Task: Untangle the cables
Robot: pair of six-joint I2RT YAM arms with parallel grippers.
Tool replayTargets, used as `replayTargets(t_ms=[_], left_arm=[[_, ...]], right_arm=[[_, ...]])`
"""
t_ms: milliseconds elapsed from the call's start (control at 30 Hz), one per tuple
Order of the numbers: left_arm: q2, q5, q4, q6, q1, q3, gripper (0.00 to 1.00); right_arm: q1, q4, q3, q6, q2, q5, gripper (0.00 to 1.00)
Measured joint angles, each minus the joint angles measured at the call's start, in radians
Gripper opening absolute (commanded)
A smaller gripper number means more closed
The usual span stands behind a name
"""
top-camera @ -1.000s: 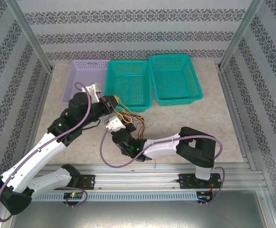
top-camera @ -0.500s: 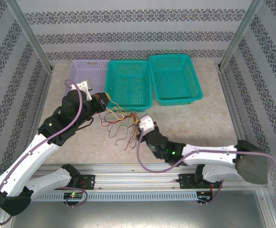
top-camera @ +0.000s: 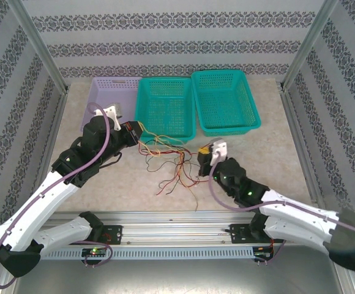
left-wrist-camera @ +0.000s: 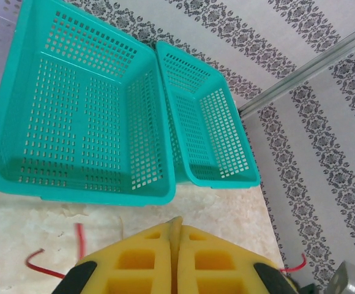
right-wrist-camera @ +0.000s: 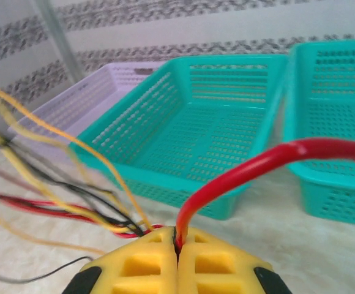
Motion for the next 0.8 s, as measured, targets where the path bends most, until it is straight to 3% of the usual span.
replayTargets(t_ms=[200, 500, 800], left_arm=[[-0.004, -0.026, -0.048, 0.063, 0.000, 0.000, 0.00], [-0.008, -0.113, -0.191, 0.180, 0.009, 0.005, 0.00], [-0.046, -0.139, -0.304, 0.267, 0.119, 0.042, 0.00]], right_arm=[[-0.216, -0.156, 0.010, 0.069, -0.132, -0.097, 0.00], [-0.523, -0.459, 0.148, 0.148, -0.114, -0.217, 0.00], [-0.740, -0.627, 0.188, 0.190, -0.110, -0.258, 0.00]])
